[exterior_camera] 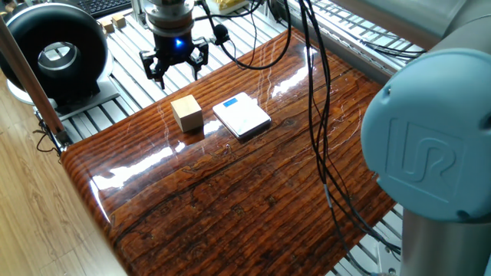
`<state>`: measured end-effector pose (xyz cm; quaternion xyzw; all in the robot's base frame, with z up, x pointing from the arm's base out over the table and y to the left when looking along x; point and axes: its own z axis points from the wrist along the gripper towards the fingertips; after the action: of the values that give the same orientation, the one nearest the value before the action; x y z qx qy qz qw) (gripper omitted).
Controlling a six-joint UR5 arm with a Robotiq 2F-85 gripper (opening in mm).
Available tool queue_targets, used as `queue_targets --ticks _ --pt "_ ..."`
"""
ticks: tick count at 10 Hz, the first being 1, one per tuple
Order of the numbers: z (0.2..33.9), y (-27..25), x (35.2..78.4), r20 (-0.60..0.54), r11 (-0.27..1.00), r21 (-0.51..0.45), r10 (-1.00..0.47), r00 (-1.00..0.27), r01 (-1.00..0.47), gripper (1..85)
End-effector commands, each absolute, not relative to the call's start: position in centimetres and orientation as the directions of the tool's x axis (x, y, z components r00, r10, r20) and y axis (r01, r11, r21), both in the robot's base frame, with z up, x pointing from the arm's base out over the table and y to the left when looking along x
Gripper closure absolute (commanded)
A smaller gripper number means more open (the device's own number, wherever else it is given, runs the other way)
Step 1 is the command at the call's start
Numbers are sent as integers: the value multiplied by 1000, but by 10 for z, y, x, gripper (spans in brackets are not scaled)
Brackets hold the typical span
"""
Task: Place the block on the scale
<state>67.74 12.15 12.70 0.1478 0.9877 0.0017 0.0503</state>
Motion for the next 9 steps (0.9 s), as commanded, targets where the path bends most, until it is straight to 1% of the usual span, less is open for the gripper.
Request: queue_targets --ticks 1,6,7,8,9 --pt "122 120 683 -109 959 16 283 -953 283 133" --pt "123 118 690 -138 966 13 257 -956 258 140" --pt "123 117 691 -143 969 9 246 -959 248 157" --pt "124 121 697 -162 973 27 230 -960 229 210" --pt "125 124 702 -182 974 40 225 -957 222 210"
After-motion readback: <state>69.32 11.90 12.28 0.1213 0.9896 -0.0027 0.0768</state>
